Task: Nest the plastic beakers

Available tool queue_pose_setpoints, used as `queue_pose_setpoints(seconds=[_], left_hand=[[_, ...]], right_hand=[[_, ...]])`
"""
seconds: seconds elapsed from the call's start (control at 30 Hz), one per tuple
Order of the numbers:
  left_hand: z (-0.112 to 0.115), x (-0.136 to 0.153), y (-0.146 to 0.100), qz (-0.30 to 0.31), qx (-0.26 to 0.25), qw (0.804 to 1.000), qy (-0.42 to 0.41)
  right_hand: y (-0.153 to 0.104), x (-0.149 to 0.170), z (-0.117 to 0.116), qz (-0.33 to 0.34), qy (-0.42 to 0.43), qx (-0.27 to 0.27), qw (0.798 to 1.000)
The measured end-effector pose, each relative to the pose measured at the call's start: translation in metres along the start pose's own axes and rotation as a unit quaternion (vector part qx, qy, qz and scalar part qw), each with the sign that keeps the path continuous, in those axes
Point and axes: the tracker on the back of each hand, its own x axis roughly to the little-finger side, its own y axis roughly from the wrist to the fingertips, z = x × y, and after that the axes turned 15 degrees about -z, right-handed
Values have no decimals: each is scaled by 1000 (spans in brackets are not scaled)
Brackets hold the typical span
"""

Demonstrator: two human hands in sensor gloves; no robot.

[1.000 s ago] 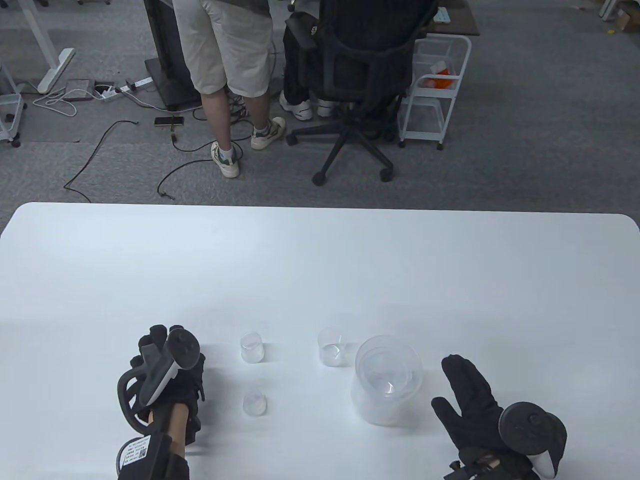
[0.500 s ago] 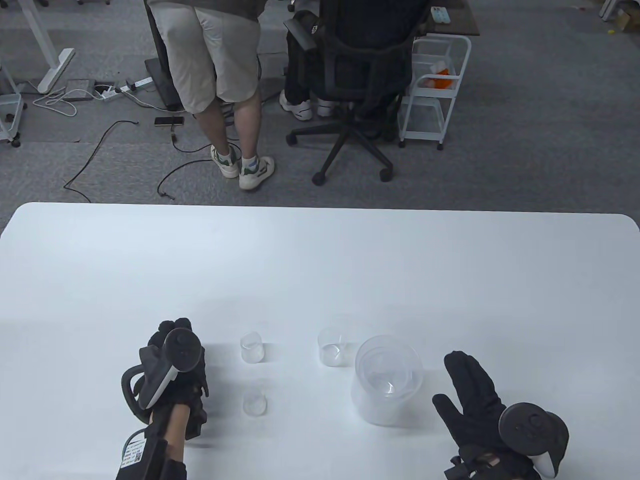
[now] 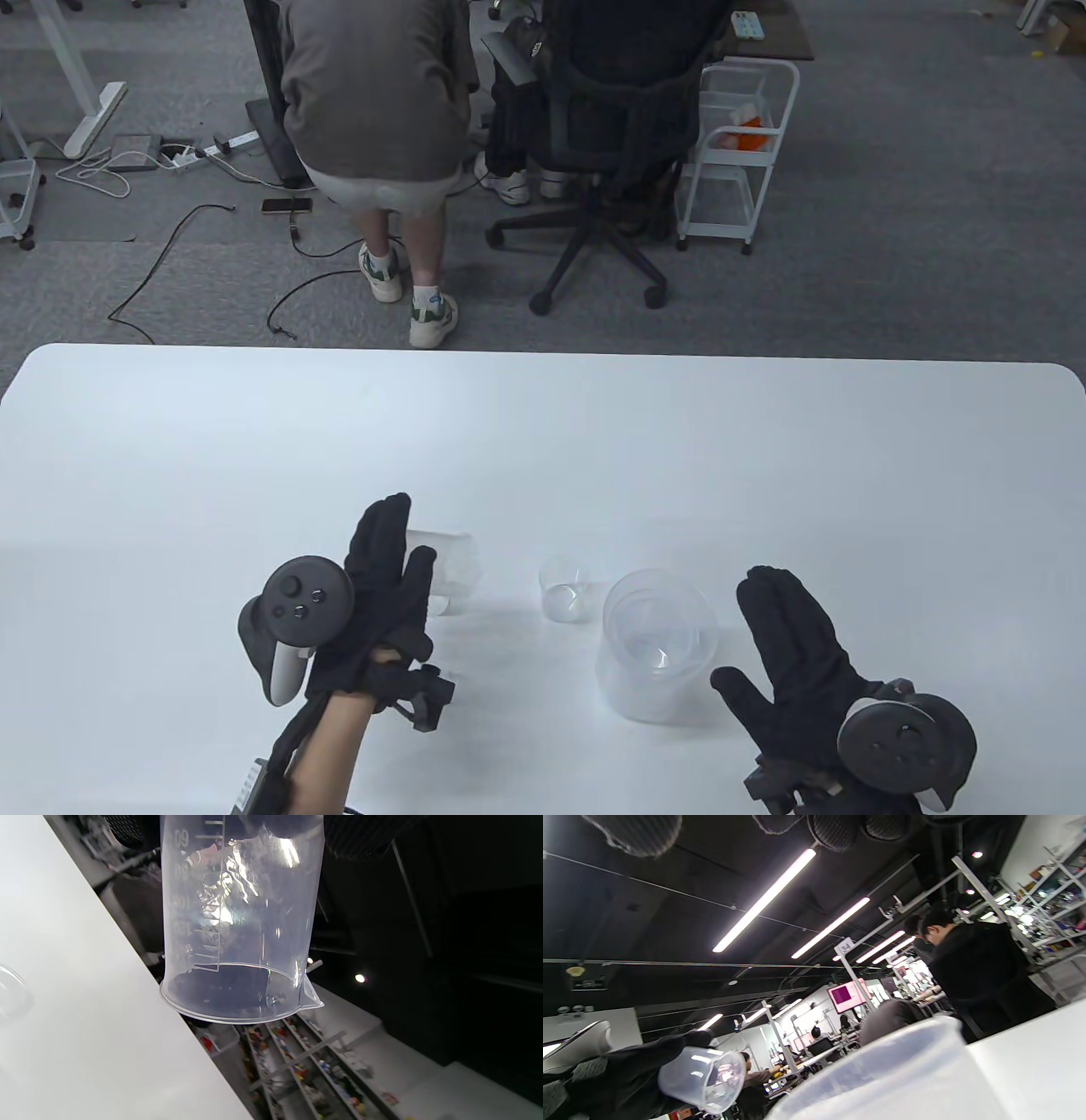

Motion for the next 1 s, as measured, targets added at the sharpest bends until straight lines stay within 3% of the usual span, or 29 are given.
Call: queue_pose_setpoints(seconds=[0.23,0.63,0.87,1.0], left_hand=[[45,-27,-17,41,118,984,-129],[101,-35,-37,27,287,915,-283],[116,-32,-40,15,327,889,-320],[121,-32,-40,17,332,891,-309]], right_hand=[[-4,-33,-11,44,9,-13,999],[-7,-48,-40,57,18,-45,997],[-5,-44,-42,50,23,-33,998],[-4,-41,-39,51,14,-24,998]])
